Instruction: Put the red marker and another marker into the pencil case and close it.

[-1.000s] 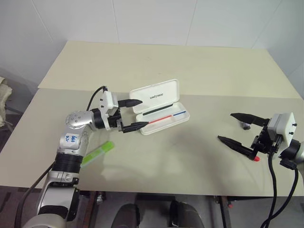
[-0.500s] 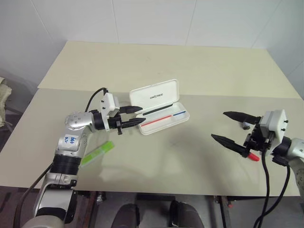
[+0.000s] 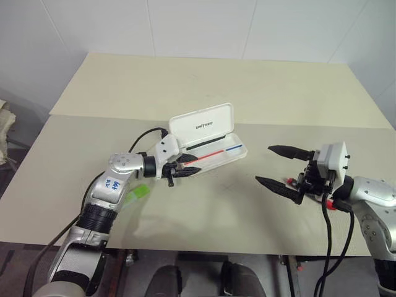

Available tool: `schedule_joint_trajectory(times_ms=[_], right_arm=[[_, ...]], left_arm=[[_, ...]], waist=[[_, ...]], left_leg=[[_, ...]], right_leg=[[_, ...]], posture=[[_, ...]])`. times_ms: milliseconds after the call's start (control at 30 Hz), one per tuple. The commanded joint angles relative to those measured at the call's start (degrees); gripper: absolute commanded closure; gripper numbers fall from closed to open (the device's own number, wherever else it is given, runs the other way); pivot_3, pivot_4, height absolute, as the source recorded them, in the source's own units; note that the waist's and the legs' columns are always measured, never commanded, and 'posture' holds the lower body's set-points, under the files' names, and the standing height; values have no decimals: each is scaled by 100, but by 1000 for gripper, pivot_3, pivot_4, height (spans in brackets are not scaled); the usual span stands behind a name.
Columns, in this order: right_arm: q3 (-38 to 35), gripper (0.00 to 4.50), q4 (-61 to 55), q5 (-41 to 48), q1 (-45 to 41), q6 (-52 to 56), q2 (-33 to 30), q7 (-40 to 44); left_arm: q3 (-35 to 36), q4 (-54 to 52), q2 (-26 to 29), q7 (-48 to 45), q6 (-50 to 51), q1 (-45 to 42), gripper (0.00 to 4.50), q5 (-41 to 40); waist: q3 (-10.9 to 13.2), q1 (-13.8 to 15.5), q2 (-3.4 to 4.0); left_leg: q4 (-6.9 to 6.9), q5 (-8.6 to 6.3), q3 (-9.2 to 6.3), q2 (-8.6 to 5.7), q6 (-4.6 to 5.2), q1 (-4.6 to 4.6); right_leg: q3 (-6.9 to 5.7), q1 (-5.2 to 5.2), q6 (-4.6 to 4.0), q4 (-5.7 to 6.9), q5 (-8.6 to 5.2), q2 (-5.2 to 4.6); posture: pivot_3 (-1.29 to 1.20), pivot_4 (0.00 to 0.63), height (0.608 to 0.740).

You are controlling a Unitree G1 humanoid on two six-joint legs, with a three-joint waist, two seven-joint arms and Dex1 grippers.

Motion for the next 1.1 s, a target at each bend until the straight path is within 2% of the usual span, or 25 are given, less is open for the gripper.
schedule_joint_trajectory(times_ms=[33,300,567,867,967,1067,1100], right_arm=[[-32,0,-280,23,-49,-77,55,-117],[-11,0,-396,23,22,-72,40,-58],[-381,0,-284,241,331,106,-615,622],[-570,0,-367,315,287,166,-761,626],[-618,0,-444,374,220,213,-827,624],[-633,0,-470,408,128,263,-876,625],[-634,0,-467,416,75,277,-894,627]], left_arm=[[-23,-148,27,-29,36,-107,2692,58],[-328,306,-2,-79,96,-488,2692,438],[-632,330,-28,-320,384,-666,2692,625],[-1005,123,72,-248,1091,-675,2692,1037],[-1113,193,77,-157,1116,-728,3299,1209],[-1159,301,60,-145,1075,-787,4298,1286],[-1171,342,45,-135,1034,-812,4488,1309]], waist=[[0,1,0],[0,2,0],[0,24,-1],[-1,-1,-1],[-1,-1,-2],[-2,0,-1],[-2,4,-1]], left_leg=[[0,0,0,0,0,0],[1,0,0,-1,0,-1],[1,-1,1,-2,2,-3],[2,0,1,0,2,2],[4,0,2,-1,2,4],[3,0,2,-1,2,4],[4,0,2,-1,2,6]], right_leg=[[0,0,0,0,0,0],[0,0,0,-1,0,0],[-1,0,0,-1,0,0],[2,0,0,2,0,0],[4,1,0,3,0,0],[4,1,0,3,0,0],[4,2,0,4,0,0]], posture=[[0,150,740],[0,150,740],[0,150,740],[0,150,740],[0,150,740],[0,150,740],[0,150,740]])
